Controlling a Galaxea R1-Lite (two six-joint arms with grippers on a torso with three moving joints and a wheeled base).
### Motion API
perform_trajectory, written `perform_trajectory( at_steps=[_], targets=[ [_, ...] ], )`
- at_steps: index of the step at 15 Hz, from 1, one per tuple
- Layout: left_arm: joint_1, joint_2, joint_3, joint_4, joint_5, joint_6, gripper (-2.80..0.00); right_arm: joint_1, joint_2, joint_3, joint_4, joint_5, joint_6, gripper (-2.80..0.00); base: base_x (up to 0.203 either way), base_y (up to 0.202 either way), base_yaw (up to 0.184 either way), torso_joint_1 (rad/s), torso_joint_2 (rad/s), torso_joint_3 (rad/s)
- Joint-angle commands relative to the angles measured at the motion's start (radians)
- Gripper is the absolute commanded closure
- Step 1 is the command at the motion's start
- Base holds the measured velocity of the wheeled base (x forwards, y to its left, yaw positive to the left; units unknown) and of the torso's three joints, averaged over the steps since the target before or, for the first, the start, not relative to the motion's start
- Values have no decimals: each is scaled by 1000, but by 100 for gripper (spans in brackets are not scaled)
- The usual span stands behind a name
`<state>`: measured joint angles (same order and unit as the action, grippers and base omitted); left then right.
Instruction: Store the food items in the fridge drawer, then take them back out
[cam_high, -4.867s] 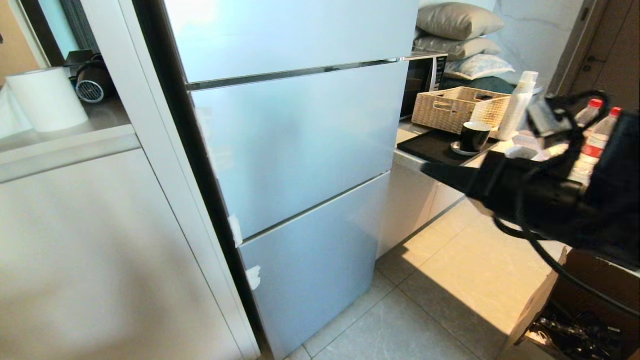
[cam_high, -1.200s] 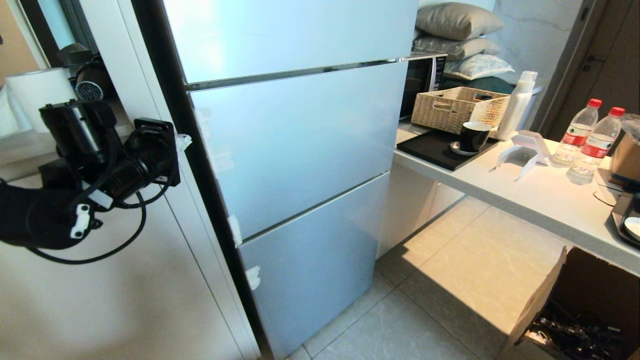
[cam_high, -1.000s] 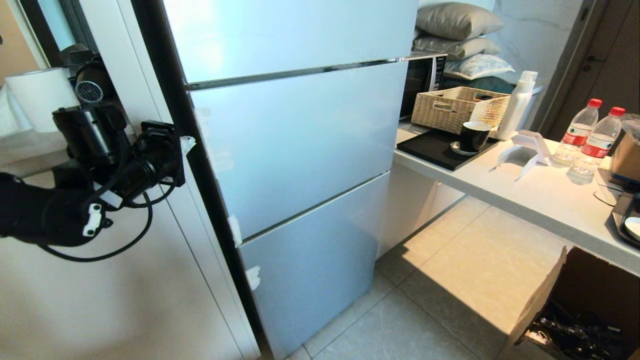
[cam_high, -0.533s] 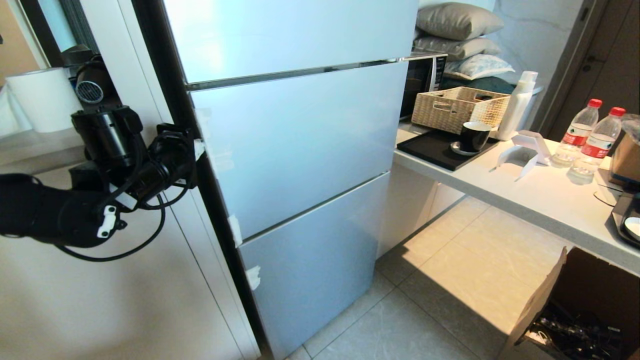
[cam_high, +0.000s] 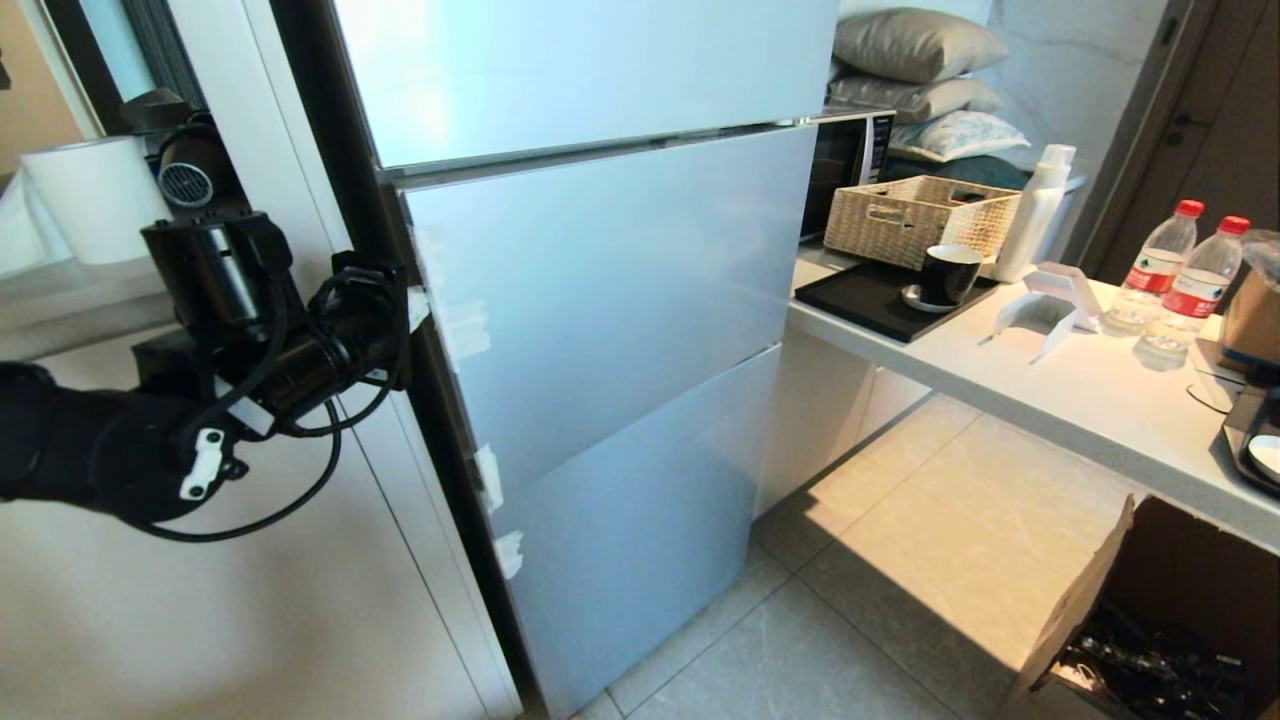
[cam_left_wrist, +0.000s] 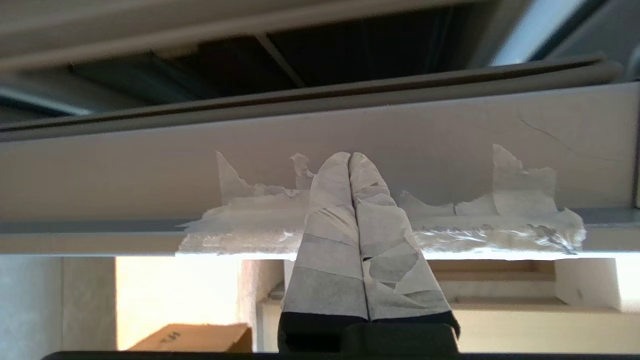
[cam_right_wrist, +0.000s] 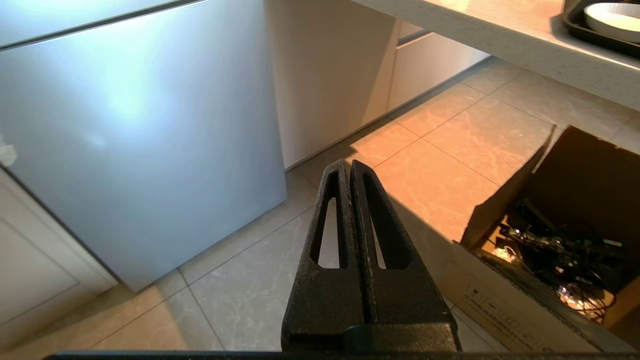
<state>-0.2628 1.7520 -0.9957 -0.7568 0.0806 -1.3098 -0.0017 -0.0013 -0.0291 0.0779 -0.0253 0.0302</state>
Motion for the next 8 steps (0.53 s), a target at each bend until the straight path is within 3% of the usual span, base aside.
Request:
perform_trajectory(
  at_steps=[1,3,7,8],
  targets=[
    [-46,-74,45,-7,-4,-7,0,-1,1,0,0,-1,0,0,0,0,0,0,0,0],
    [-116,-149,126,2,-3,-6,0,-1,1,0,0,-1,0,0,0,0,0,0,0,0],
    [-323,-379,315,11,-6,7,0,-1,1,0,0,-1,0,0,0,0,0,0,0,0],
    [-342,-440,367,12,-7,16,0,-1,1,0,0,-1,0,0,0,0,0,0,0,0]
  ],
)
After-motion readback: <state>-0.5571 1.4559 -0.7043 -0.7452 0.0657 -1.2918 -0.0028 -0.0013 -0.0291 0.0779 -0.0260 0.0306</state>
